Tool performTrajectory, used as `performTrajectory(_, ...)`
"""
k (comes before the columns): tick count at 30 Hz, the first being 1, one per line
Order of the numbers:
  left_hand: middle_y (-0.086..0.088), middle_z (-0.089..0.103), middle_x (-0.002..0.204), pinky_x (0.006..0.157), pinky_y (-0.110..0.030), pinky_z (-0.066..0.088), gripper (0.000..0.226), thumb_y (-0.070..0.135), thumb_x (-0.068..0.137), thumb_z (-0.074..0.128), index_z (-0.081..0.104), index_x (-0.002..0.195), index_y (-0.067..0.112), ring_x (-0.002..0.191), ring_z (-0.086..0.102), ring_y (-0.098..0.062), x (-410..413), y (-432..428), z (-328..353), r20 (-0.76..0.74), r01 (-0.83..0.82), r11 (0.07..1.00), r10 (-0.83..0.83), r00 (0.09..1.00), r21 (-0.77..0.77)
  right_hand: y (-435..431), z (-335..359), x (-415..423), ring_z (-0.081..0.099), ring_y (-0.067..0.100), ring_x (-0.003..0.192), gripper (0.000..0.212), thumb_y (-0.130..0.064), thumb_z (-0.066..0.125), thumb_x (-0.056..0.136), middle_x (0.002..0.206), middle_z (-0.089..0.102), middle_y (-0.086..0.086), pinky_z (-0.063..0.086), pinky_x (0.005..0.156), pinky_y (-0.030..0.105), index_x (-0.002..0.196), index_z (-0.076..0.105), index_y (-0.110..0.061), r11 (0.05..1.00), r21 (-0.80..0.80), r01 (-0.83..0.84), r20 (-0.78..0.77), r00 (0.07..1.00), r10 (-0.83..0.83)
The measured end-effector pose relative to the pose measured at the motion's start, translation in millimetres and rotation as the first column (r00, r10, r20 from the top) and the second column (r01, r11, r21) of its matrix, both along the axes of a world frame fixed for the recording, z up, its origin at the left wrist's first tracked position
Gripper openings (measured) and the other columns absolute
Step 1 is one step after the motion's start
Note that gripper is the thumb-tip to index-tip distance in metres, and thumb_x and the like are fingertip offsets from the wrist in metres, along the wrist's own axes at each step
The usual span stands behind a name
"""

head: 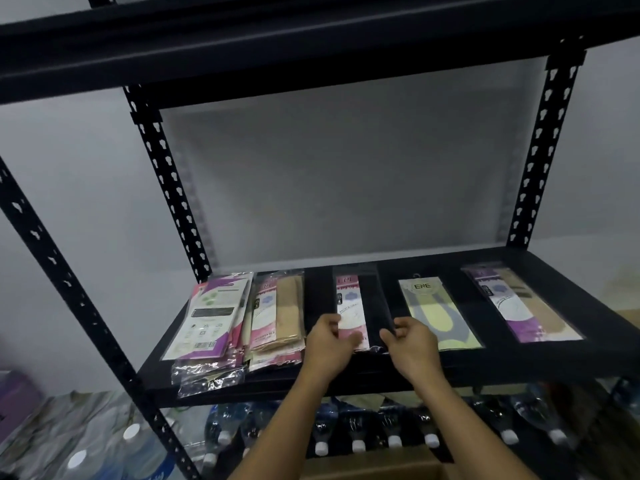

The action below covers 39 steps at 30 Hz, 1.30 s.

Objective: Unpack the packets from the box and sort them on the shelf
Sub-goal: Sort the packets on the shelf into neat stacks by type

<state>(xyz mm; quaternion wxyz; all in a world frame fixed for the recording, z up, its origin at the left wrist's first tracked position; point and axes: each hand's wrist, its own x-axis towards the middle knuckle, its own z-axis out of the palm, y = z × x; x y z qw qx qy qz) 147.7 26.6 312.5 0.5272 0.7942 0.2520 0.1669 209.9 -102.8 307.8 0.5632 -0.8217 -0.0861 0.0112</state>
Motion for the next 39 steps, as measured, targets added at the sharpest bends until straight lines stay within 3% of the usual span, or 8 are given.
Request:
performTrajectory(3,0.004,0.058,0.107,0.08,-0.02,0.041,0.049,0.027,0.086,0.071,0.052,0.129,0.012,0.094,0.056,-0.01,4.2,-0.4,-8.0,-0.07,0.014,0.994,-0.007,0.998,0.11,3.4,-4.8,6.8,0.062,0.023,0.094,0.036,-0.018,0.065,0.088,0.107,0.067,0.013,0.044,0.077,0.024,0.118,0.059,0.0,0.989,-0.146,0.005,0.056,0.998,0.003)
performTrajectory(11,-0.008,0.052,0.13,0.104,-0.047,0.043,0.055,0.035,0.088,0.065,0.05,0.137,0.014,0.122,0.05,-0.025,10.2,-1.8,-24.4,-0.127,0.036,0.959,0.0,0.992,0.281,9.6,-23.1,11.0,0.062,0.027,0.097,0.037,-0.021,0.064,0.088,0.11,0.063,0.016,0.052,0.079,0.031,0.119,0.059,-0.001,0.969,-0.245,0.01,0.126,0.992,0.021)
performTrajectory(16,-0.007,0.048,0.132,0.108,-0.047,0.038,0.054,0.035,0.091,0.061,0.046,0.139,0.015,0.126,0.044,-0.023,11.2,-1.6,-27.5,-0.135,0.041,0.943,0.004,0.991,0.33,9.0,-24.9,9.6,0.058,0.027,0.101,0.035,-0.018,0.061,0.09,0.119,0.05,0.016,0.049,0.087,0.031,0.12,0.058,0.001,0.963,-0.268,-0.008,0.156,0.986,0.051)
performTrajectory(27,-0.004,0.039,0.138,0.106,-0.039,0.033,0.052,0.038,0.095,0.053,0.041,0.142,0.018,0.129,0.035,-0.022,10.4,-6.1,-31.7,-0.179,0.065,0.894,0.018,0.984,0.444,11.3,-32.8,14.9,0.057,0.028,0.106,0.036,-0.018,0.063,0.088,0.118,0.053,0.016,0.051,0.088,0.035,0.118,0.06,0.001,0.962,-0.272,0.007,0.161,0.986,0.038)
performTrajectory(31,-0.004,0.035,0.132,0.108,-0.04,0.037,0.052,0.038,0.094,0.055,0.044,0.139,0.014,0.125,0.04,-0.023,3.2,-4.4,-24.4,-0.171,0.091,0.93,-0.031,0.985,0.355,12.3,-28.9,13.4,0.055,0.028,0.107,0.037,-0.02,0.064,0.087,0.119,0.052,0.017,0.049,0.087,0.033,0.118,0.06,0.0,0.963,-0.267,0.03,0.163,0.987,0.014)
performTrajectory(34,0.001,0.038,0.124,0.102,-0.032,0.044,0.043,0.035,0.095,0.056,0.05,0.132,0.014,0.112,0.05,-0.017,-9.2,1.6,-11.9,-0.052,0.071,0.95,-0.058,0.997,0.304,16.0,-23.6,5.0,0.047,0.028,0.114,0.035,-0.023,0.063,0.088,0.117,0.051,0.015,0.044,0.089,0.033,0.116,0.061,-0.003,0.96,-0.27,0.067,0.257,0.966,0.005)
performTrajectory(37,0.008,0.045,0.115,0.08,-0.014,0.045,0.03,0.027,0.094,0.059,0.055,0.123,0.02,0.094,0.055,-0.008,-26.8,13.5,4.2,0.094,-0.01,0.949,-0.021,0.995,0.315,29.5,-15.9,-6.7,0.044,0.024,0.114,0.03,-0.024,0.062,0.088,0.113,0.053,0.01,0.041,0.088,0.029,0.113,0.063,-0.008,0.974,-0.225,0.029,0.32,0.946,0.045)
performTrajectory(39,0.006,0.058,0.103,0.066,-0.014,0.047,0.019,0.021,0.093,0.06,0.057,0.112,0.023,0.078,0.06,-0.008,-40.4,24.8,12.7,0.173,-0.065,0.967,0.022,0.985,0.245,44.3,-11.5,-14.6,0.051,0.021,0.106,0.025,-0.024,0.062,0.088,0.107,0.055,0.007,0.042,0.084,0.025,0.109,0.065,-0.009,0.987,-0.154,-0.041,0.307,0.948,0.087)
